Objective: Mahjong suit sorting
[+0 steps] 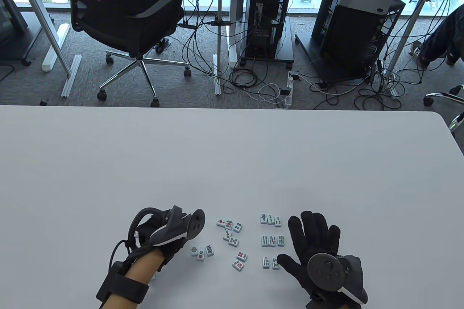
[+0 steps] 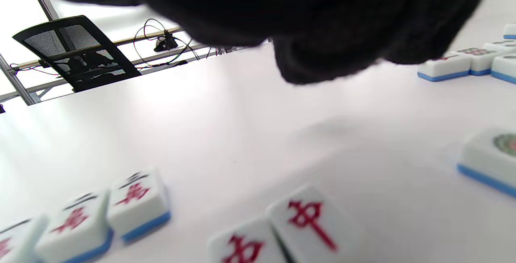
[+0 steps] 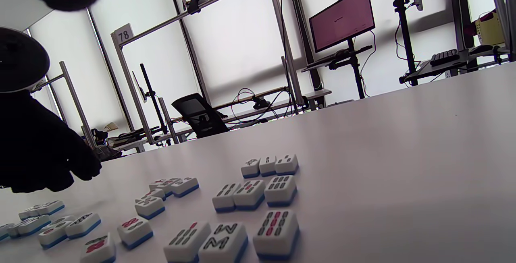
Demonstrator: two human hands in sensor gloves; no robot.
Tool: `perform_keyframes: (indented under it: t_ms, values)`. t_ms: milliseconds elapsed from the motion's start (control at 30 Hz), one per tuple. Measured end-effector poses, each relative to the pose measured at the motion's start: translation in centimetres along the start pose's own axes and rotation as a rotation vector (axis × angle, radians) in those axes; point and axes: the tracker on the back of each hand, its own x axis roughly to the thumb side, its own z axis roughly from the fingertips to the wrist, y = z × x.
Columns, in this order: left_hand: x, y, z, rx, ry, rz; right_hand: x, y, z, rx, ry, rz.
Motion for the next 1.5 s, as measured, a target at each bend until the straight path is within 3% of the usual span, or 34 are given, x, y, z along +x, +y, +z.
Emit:
perform_keyframes:
  t_ms: [233, 433, 600, 833, 1000, 1233, 1500]
  values:
    - [3.3, 0.3, -4.4, -0.088, 0.016, 0.036, 0.0, 0.0, 0.0, -0.001, 0.0, -0.005]
    - [4.7, -0.5, -6.0, -0.128, 0.057, -0.016, -0.1, -0.1, 0.0, -0.003, 0.001, -0.014]
    - [5.0, -1.0, -6.5, -0.124, 0.058, -0.013, -0.1, 0.0, -0.1, 0.001, 0.003, -0.012]
    - [3.6, -1.0, -6.0, -0.024, 0.069, -0.072, -0.2, 0.0, -0.1, 0.004, 0.006, -0.015]
    - [3.0, -0.6, -5.2, 0.045, 0.061, 0.024, -0.2, 0.1, -0.2, 0.013, 0.003, -0.011]
    - [4.7, -1.1, -5.9, -0.125, 0.097, -0.056, -0.2, 0.1, -0.2, 0.019, 0.01, -0.009]
    - [5.3, -1.5, -6.7, -0.151, 0.095, -0.003, -0.2, 0.0, -0.2, 0.021, 0.014, -0.023]
